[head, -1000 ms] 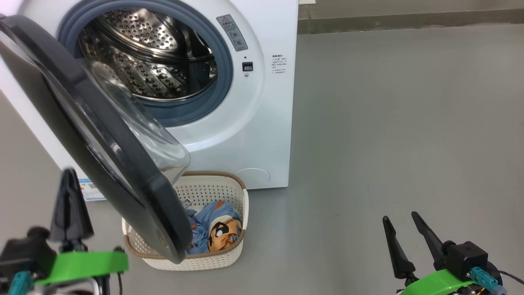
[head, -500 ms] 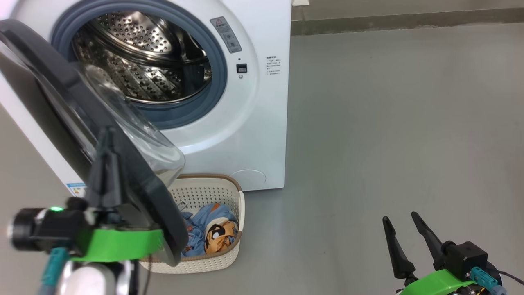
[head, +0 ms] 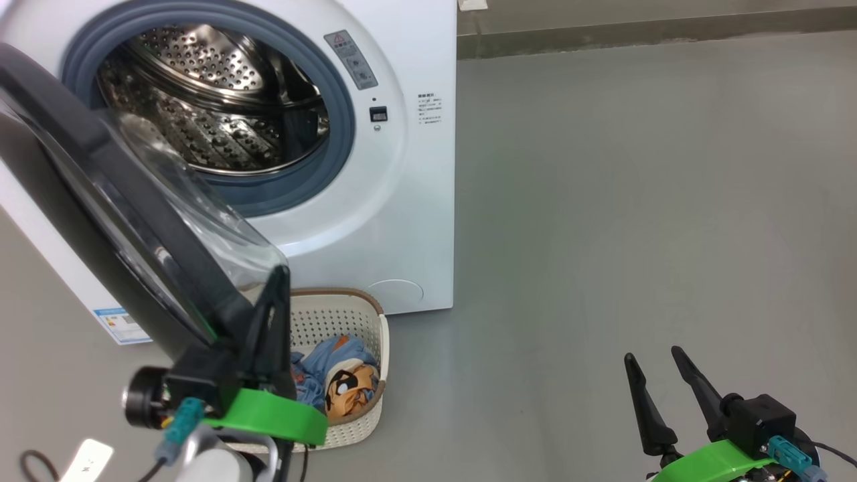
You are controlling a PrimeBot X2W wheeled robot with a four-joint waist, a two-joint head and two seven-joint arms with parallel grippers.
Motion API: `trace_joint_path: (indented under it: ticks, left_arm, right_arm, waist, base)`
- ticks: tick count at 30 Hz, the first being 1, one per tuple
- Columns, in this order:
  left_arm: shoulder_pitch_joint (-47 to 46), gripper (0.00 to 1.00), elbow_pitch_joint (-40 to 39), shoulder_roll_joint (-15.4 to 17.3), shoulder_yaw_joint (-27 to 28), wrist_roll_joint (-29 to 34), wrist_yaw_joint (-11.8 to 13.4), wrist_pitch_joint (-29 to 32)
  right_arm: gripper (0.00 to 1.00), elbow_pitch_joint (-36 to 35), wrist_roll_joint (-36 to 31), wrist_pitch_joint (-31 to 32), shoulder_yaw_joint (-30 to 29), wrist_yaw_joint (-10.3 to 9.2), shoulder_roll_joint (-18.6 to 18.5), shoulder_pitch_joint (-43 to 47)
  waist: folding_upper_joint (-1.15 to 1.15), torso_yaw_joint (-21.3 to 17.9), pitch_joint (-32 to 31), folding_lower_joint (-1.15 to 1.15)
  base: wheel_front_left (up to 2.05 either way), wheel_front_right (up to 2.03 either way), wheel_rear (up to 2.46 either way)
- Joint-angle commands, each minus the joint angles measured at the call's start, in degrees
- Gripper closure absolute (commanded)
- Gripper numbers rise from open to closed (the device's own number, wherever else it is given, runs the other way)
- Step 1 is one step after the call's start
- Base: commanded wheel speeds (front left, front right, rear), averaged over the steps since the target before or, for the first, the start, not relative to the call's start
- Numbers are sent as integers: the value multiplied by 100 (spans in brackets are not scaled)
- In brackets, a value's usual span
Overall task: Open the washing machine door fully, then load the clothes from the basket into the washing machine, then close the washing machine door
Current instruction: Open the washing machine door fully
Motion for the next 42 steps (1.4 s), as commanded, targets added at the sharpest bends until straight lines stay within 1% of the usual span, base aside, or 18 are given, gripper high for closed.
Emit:
trace_joint_path:
  ticks: [1,10,16,35,42]
  left_arm:
    - [-223,100,47,72,93,-49,-15,-29]
    - [-303,100,787,71,-141,-299,5,-29]
    - [-373,100,1168,73,-131,-352,22,-29]
    - [-356,100,1346,85,157,-322,5,-29]
    - [-317,100,1356,80,164,-323,-7,-29]
  right_arm:
    - [0,-113,16,-69,167,9,3,-185]
    - [0,-95,29,-69,189,9,13,-199]
    - [0,-76,52,-69,186,9,24,-217]
    - [0,-39,101,-69,187,9,56,-219]
    - [0,-32,107,-69,174,9,61,-189]
  waist:
    - [0,-23,4,0]
    - [0,-92,18,0]
    - [0,-127,36,0]
    - [0,-18,65,0]
    - [0,129,37,0]
  base:
    - [0,0,0]
    - [0,0,0]
    - [0,0,0]
    - [0,0,0]
    - [0,0,0]
